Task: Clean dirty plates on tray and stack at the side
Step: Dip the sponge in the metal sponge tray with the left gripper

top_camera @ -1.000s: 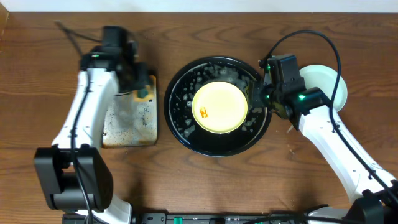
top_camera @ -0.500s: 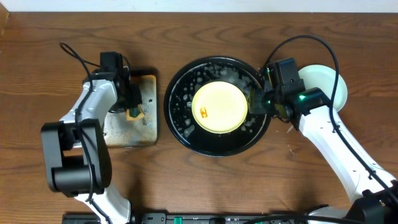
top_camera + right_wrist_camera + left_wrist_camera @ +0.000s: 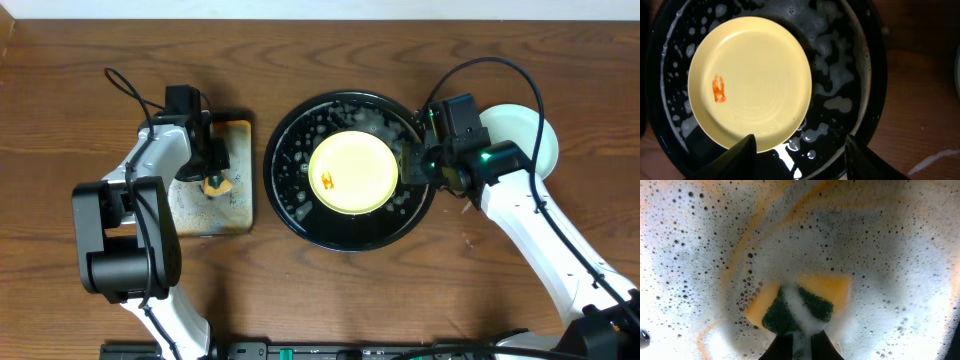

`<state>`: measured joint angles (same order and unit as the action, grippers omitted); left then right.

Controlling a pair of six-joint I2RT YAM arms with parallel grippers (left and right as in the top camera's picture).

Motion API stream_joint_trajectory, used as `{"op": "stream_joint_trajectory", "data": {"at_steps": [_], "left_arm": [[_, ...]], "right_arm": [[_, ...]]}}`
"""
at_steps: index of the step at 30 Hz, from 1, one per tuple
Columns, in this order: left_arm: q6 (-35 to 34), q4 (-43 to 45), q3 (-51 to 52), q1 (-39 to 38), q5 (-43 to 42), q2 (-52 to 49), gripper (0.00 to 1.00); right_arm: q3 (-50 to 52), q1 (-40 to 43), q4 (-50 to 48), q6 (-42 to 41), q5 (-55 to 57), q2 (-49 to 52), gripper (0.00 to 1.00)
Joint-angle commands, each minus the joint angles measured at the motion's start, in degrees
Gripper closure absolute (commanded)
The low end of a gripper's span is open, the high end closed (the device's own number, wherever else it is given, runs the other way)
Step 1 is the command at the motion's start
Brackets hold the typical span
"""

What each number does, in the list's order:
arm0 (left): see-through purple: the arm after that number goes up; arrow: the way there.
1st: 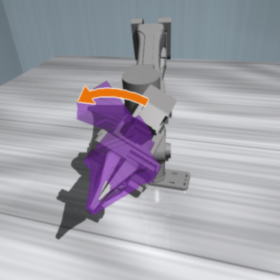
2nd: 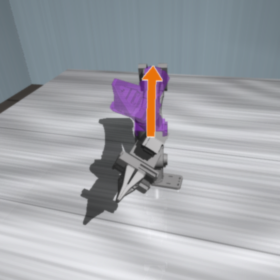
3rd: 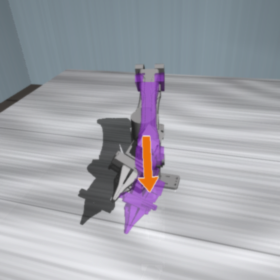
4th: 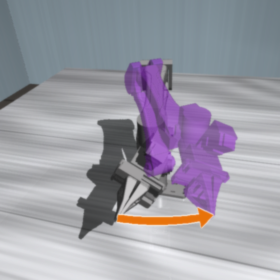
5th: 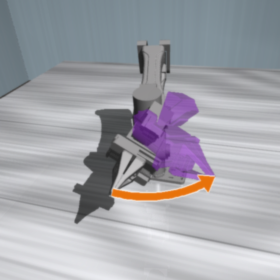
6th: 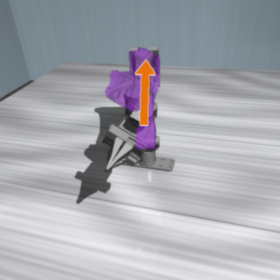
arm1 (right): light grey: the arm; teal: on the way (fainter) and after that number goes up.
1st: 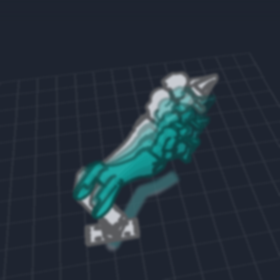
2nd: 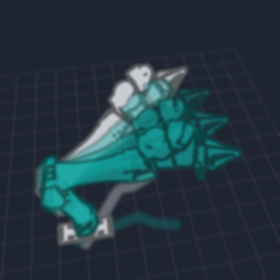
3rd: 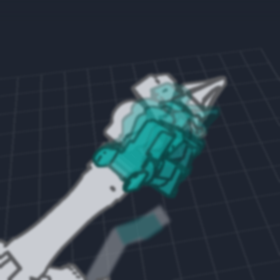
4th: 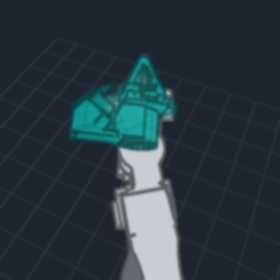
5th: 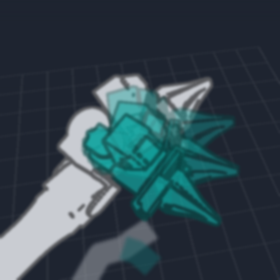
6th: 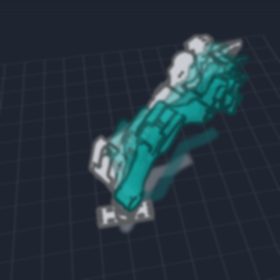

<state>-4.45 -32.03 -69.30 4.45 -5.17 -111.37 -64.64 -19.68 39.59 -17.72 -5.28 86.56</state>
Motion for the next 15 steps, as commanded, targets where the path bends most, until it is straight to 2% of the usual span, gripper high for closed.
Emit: {"op": "stream_joint_trajectory", "data": {"at_steps": [1, 5, 7, 8, 9, 10, 11, 13, 15], "left_arm": [[0.35, -0.59, 1.81, 0.15, 0.72, -3.98, 0.93], [0.35, -2.6, 0.39, 0.13, 0.7, 0.33, 0.92], [0.37, -3.74, -0.52, -0.02, 0.7, 3.69, 0.93], [0.37, -3.96, -0.72, -0.15, 0.72, 4.98, 0.93], [0.37, -3.98, -0.76, -0.28, 0.72, 6.51, 0.93], [0.37, -3.98, -0.76, -0.57, 0.72, 8.26, 0.92], [0.37, -4.09, -0.76, -0.96, 0.72, 9.94, 0.92], [0.35, -4.59, -0.76, -2.12, 0.7, 13.0, 0.93], [0.35, -5.09, -0.76, -3.37, 0.7, 14.82, 0.93]], "right_arm": [[-0.15, 0.52, 0.09, 2.84, 0.5, 0.02, 0.46], [-0.15, 0.52, 0.02, 2.86, 0.52, 0.02, 0.44], [-0.15, 0.48, -0.2, 4.83, 0.31, 0.17, 0.37], [-0.15, 0.48, -0.2, 6.27, 0.33, 0.37, 0.36], [-0.15, 0.48, -0.15, 7.02, 0.33, 0.61, 0.4], [-0.15, 0.48, -0.11, 7.17, 0.35, 1.31, 0.5], [-0.15, 0.48, -0.15, 7.1, 0.33, 1.9, 0.53], [-0.15, 0.48, -0.59, 7.04, 0.26, 4.31, 0.74], [-0.15, 0.48, -1.73, 7.06, -0.39, 6.36, 0.88]]}}
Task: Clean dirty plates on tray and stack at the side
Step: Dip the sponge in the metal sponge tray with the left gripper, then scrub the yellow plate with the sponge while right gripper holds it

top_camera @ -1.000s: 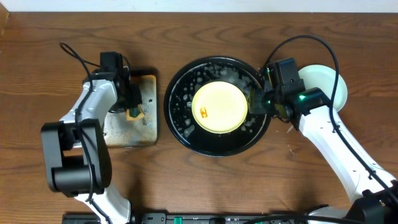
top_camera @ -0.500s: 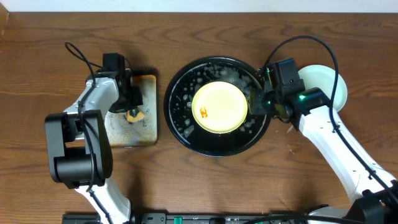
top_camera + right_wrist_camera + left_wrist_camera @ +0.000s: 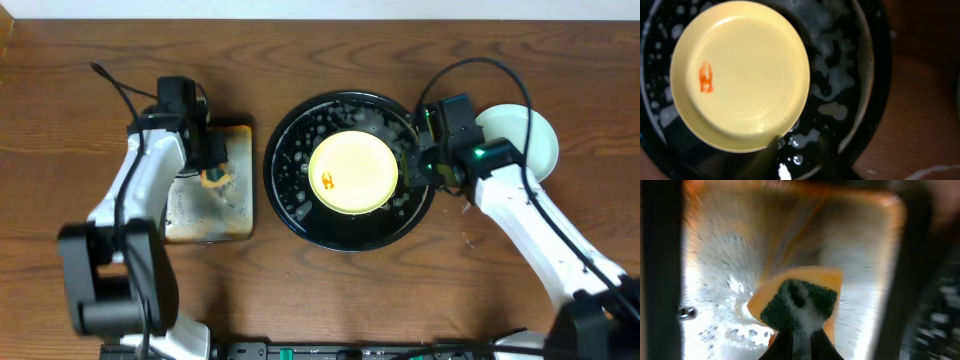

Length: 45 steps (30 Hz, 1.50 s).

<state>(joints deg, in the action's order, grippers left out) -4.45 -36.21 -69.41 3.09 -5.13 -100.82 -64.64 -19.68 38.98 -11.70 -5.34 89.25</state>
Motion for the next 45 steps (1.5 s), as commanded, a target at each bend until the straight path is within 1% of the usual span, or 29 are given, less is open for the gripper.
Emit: {"op": "stream_joint_trajectory", "data": {"at_steps": [1, 4, 6, 8, 16, 20, 24, 33, 38, 43, 45], "left_arm": [[0.31, -1.18, -0.66, -2.75, 0.63, 4.98, 0.92], [0.07, -1.92, -0.66, -5.73, 0.59, 6.64, 0.92], [-0.39, -2.12, -0.66, -8.63, -1.44, 7.34, 0.93], [-1.66, -1.9, -0.66, -11.06, -3.3, 7.39, 0.92], [-10.51, 1.64, -0.63, -18.4, -3.69, 7.37, 0.92], [-13.44, 4.02, -0.57, -20.06, -9.9, 6.84, 0.92], [-16.41, 6.75, -0.15, -22.01, -12.28, 5.66, 0.92], [-17.25, 11.82, -0.04, -29.57, -12.39, -2.32, 0.92], [-22.82, 14.08, -0.04, -29.92, -12.57, -6.62, 0.92], [-24.0, 17.22, -0.04, -30.71, -16.96, -10.14, 0.92], [-23.89, 17.73, -0.04, -31.58, -16.68, -11.56, 0.92]], "right_arm": [[-0.15, 0.48, -2.12, 1.03, -0.33, 5.11, 0.92], [-0.15, 0.48, -4.87, 1.03, -0.28, 8.72, 0.94], [-0.15, 0.48, -7.82, 1.05, -3.37, 11.26, 0.99], [-0.15, 0.48, -10.1, 1.05, -5.18, 12.94, 0.99], [-0.15, 0.48, -13.9, -0.5, -5.44, 19.17, 0.99], [-0.15, 0.48, -14.97, -0.5, -5.44, 20.68, 0.99], [-0.15, 0.48, -15.21, -0.48, -4.96, 21.0, 0.99], [-0.15, 0.48, -14.51, -0.46, -3.45, 21.03, 0.99], [-0.15, 0.48, -14.51, -0.48, -3.48, 21.03, 0.99], [-0.15, 0.48, -14.38, -0.48, -3.45, 21.03, 0.99], [-0.15, 0.48, -14.34, -0.48, -3.45, 21.03, 0.99]]}}
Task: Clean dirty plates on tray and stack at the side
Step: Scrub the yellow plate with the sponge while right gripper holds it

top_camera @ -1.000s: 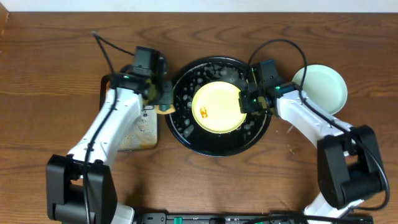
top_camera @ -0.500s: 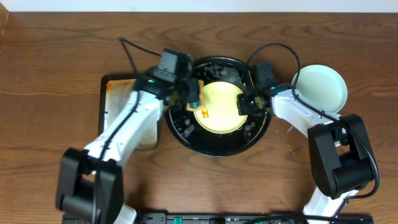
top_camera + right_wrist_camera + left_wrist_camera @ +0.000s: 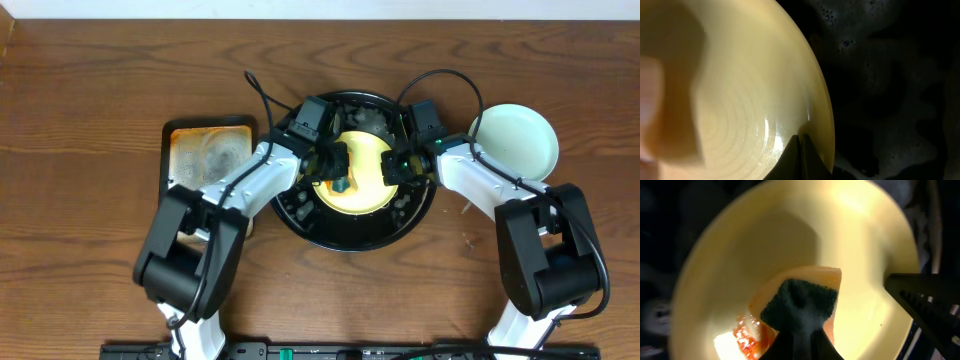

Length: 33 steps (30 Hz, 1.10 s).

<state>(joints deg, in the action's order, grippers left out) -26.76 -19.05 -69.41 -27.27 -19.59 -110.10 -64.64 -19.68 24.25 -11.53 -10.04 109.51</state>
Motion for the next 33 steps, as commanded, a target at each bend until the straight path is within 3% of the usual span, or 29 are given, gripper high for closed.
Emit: {"op": "stream_joint_trajectory", "data": {"at_steps": [1, 6, 11, 16, 33], "left_arm": [[-1.57, 0.59, -0.04, -1.68, -2.01, -3.13, 0.92], [-1.4, 0.07, -0.04, -2.6, -0.28, -7.28, 0.92], [-0.04, -4.63, -0.07, -2.54, 12.7, -8.22, 0.92], [0.98, -6.88, -1.18, -2.27, 14.97, -8.22, 0.92], [6.62, -21.16, -8.13, -2.27, 34.53, -8.2, 0.92]], "right_arm": [[-0.15, 0.48, 0.39, -0.66, 1.25, 0.76, 0.99], [-0.15, 0.48, 0.5, -0.66, 1.25, 0.76, 0.99], [-0.15, 0.48, 1.11, -0.66, 1.79, 0.76, 0.99], [-0.15, 0.48, 1.84, -0.63, 2.56, 0.76, 0.99], [-0.15, 0.48, 3.06, -0.66, 4.26, 0.76, 0.99]]}}
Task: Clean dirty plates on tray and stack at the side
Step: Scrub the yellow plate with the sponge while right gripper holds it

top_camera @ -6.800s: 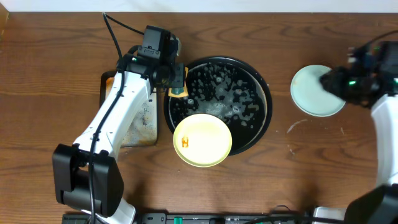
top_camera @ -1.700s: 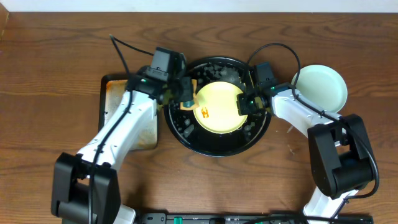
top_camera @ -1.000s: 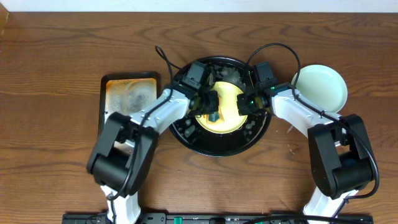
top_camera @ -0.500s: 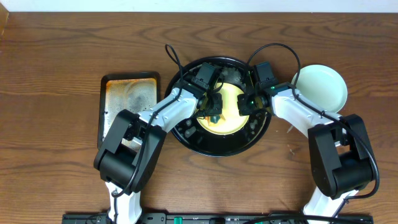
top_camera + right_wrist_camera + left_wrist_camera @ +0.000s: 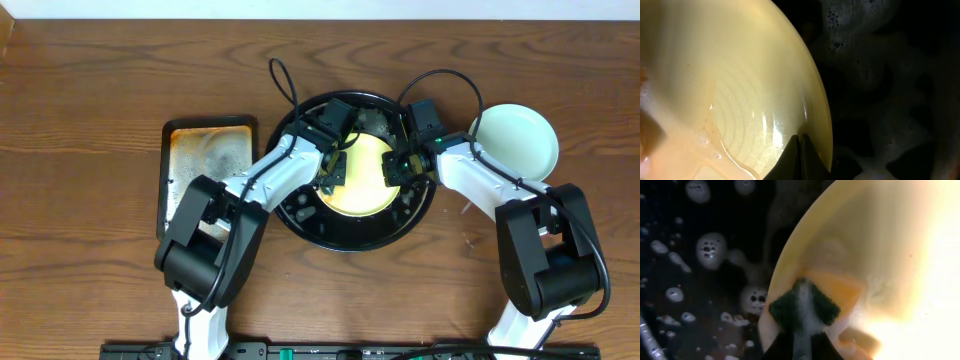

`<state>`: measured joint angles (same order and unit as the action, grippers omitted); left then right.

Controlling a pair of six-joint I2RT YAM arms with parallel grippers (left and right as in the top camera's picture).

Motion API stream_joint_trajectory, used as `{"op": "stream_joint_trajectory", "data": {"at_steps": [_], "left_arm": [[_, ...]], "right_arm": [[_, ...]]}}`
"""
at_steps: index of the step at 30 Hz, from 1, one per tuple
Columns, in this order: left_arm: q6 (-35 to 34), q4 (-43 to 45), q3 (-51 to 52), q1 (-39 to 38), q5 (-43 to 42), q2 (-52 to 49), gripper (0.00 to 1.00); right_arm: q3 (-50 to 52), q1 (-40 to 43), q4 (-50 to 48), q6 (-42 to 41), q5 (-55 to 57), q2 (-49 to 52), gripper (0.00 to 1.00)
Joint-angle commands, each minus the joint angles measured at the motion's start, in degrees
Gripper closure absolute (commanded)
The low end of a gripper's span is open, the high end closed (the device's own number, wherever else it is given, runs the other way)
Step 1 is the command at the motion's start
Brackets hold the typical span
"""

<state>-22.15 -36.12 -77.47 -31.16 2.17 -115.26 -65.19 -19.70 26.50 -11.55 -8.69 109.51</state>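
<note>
A pale yellow plate (image 5: 365, 175) lies in the round black tray (image 5: 292, 215) of soapy water. My left gripper (image 5: 333, 170) is shut on a yellow sponge with a green scouring face (image 5: 802, 307), pressed on the plate's left rim (image 5: 785, 265). At the plate's right edge (image 5: 822, 107), my right gripper (image 5: 801, 142) is shut on the rim. A thin orange smear of wash water (image 5: 710, 127) streaks the plate's inside.
A soapy rectangular metal tray (image 5: 205, 160) sits to the left of the black one. A pale green plate (image 5: 520, 138) rests on the table at the right. Foam blobs (image 5: 710, 247) float in the black tray.
My left gripper has moved the sponge from the middle of the plate to its left rim. The red stain seen then has become a thin orange smear. The right gripper still grips the rim.
At first my left gripper held the sponge in the foamy metal tray, while the right gripper stood open at the plate's edge. Then the sponge was lifted from that tray. Later the sponge sat on the stained plate with the right gripper pinching its rim; now it rubs the left rim.
</note>
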Motion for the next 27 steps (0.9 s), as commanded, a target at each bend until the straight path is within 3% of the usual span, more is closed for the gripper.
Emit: {"op": "stream_joint_trajectory", "data": {"at_steps": [1, 11, 20, 23, 27], "left_arm": [[2.01, -5.09, -0.98, 1.62, 13.7, -3.04, 0.92], [3.1, -13.7, -11.28, 1.62, 14.23, -2.93, 0.92], [3.04, -16.35, -12.2, 3.56, 13.0, -2.93, 0.92], [3.04, -15.82, -12.17, 4.07, 10.58, -2.93, 0.91], [3.06, -15.23, -12.17, 4.15, 9.6, -2.93, 0.92]], "right_arm": [[0.39, 0.5, 0.83, -0.63, 2.93, 0.76, 0.99], [0.39, 0.5, 2.21, -1.68, 5.29, 0.76, 0.99], [0.09, 0.5, 2.34, -1.66, 4.72, 0.55, 0.99], [-1.33, 0.68, 2.95, -0.59, -0.09, -0.7, 0.87], [-2.84, 1.38, 3.3, -0.15, -2.36, -4.72, 0.79]]}}
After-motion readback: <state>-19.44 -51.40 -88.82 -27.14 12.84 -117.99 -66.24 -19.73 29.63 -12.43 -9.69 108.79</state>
